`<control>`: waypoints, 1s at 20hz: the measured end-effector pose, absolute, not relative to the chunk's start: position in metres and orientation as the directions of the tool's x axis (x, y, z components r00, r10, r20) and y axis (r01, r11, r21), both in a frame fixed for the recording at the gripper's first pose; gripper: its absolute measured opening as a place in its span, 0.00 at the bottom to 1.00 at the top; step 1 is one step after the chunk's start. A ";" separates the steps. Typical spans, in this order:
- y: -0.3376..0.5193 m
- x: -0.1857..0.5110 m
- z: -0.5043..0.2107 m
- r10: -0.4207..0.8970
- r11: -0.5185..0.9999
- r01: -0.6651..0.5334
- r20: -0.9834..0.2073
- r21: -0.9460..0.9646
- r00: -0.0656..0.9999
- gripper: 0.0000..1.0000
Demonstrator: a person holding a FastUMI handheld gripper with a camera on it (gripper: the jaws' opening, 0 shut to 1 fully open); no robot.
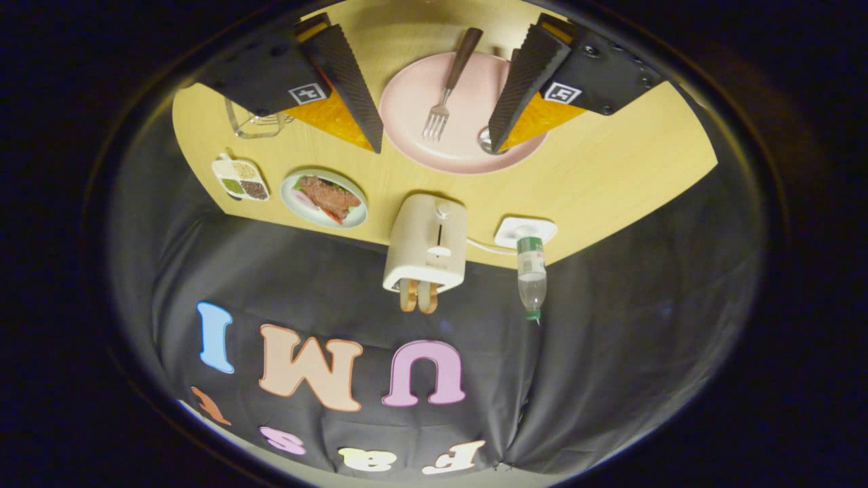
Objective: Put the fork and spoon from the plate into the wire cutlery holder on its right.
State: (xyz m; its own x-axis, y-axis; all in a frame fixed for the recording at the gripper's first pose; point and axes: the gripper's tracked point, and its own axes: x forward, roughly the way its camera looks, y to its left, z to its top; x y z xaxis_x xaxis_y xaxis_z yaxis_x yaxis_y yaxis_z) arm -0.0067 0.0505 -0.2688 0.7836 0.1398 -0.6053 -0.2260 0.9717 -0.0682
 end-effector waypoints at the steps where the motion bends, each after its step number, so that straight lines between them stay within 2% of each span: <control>1: 0.051 -0.007 -0.277 0.137 0.970 -0.232 -0.620 -0.074 0.772 1.00; 10: 0.053 -0.029 -0.344 0.102 0.957 -0.271 -0.751 -0.105 0.653 0.98; 20: 0.055 -0.040 -0.368 0.073 0.961 -0.258 -0.817 -0.094 0.571 0.39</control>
